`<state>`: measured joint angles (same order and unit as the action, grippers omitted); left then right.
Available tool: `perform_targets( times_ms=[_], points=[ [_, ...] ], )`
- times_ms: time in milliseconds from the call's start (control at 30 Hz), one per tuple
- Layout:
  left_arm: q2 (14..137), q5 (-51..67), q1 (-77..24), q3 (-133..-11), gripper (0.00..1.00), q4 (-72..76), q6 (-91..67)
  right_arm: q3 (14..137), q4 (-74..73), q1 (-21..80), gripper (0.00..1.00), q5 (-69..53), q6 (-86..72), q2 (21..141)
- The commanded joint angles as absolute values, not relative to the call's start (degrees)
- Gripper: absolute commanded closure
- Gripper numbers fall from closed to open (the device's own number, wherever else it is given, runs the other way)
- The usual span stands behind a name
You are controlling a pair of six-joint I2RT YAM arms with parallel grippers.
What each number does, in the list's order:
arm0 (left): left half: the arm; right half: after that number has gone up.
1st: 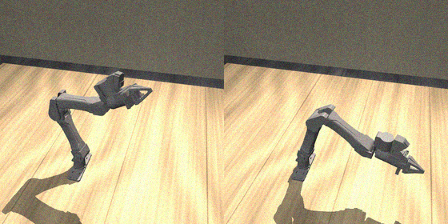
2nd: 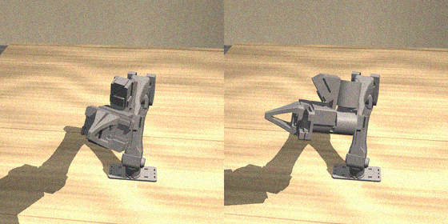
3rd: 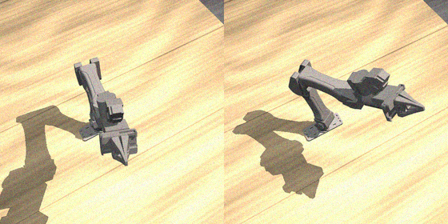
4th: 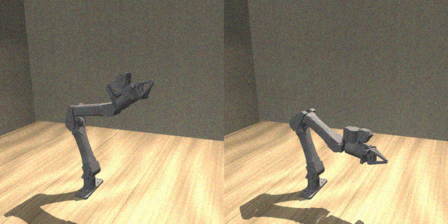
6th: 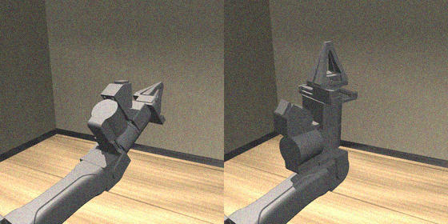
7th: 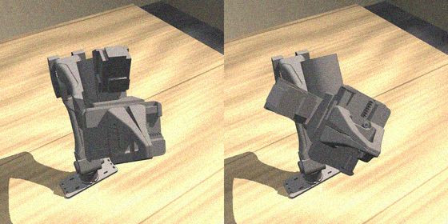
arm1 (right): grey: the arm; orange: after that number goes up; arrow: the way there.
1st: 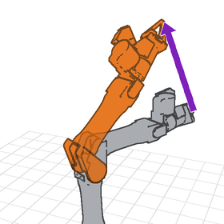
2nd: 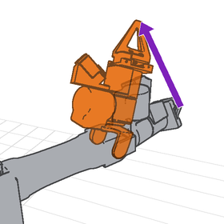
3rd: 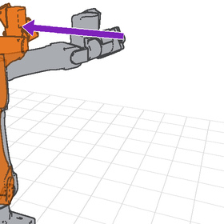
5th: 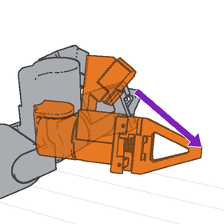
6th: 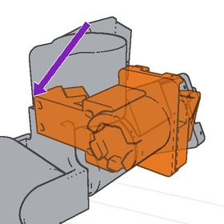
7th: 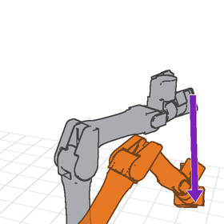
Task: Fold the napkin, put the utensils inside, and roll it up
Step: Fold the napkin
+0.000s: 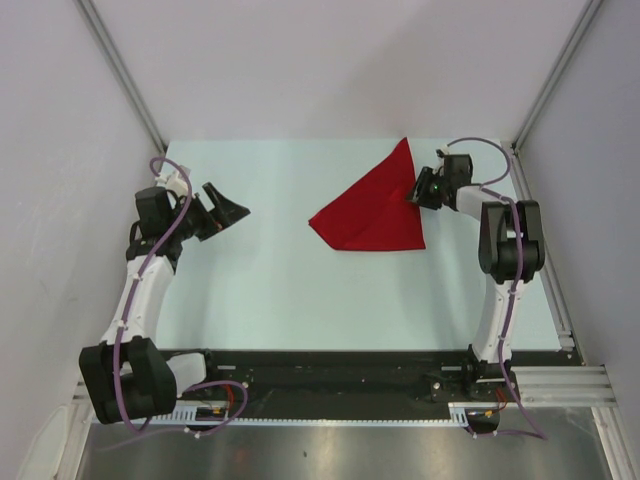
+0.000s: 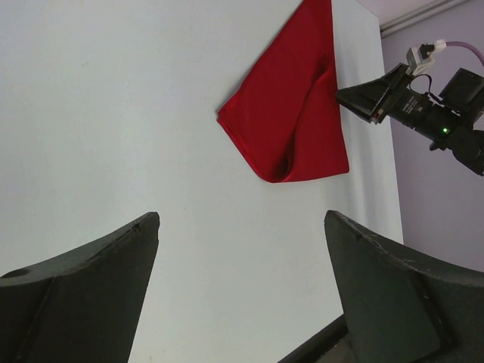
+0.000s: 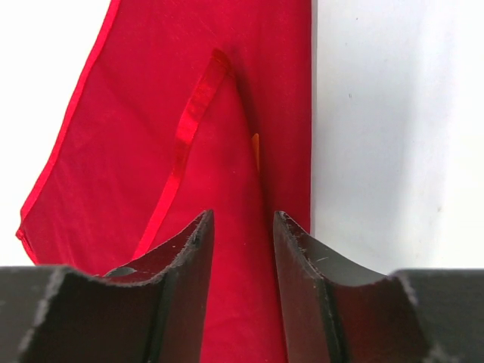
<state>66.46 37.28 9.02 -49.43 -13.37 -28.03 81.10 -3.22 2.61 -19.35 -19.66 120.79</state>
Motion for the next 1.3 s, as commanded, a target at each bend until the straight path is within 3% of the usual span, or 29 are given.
perform_targets(
  times_ms=[0,267,567,700,800,1267],
  points=[
    [66.62,37.7,8.7,-49.39,0.05,-12.3,-27.95,83.14,-3.69,2.72,0.59,-19.51,-18.19,121.55],
    [66.53,37.88,8.61,-49.31,0.05,-12.22,-28.04,83.93,-4.57,2.64,0.66,-19.25,-18.02,122.52],
    [66.45,38.06,8.7,-49.31,0.05,-12.13,-28.04,84.02,-4.83,2.37,0.8,-19.42,-18.11,122.87],
    [66.53,37.97,8.7,-49.31,0.05,-12.13,-28.04,83.41,-4.66,2.11,0.94,-19.34,-18.63,122.26],
    [66.53,38.06,8.61,-49.31,0.05,-12.22,-28.12,81.75,-2.82,1.5,0.97,-19.69,-19.68,121.03],
    [66.53,38.06,8.7,-49.31,0.05,-12.13,-28.12,77.52,2.64,-1.14,1.0,-20.74,-22.33,118.3]
  ],
)
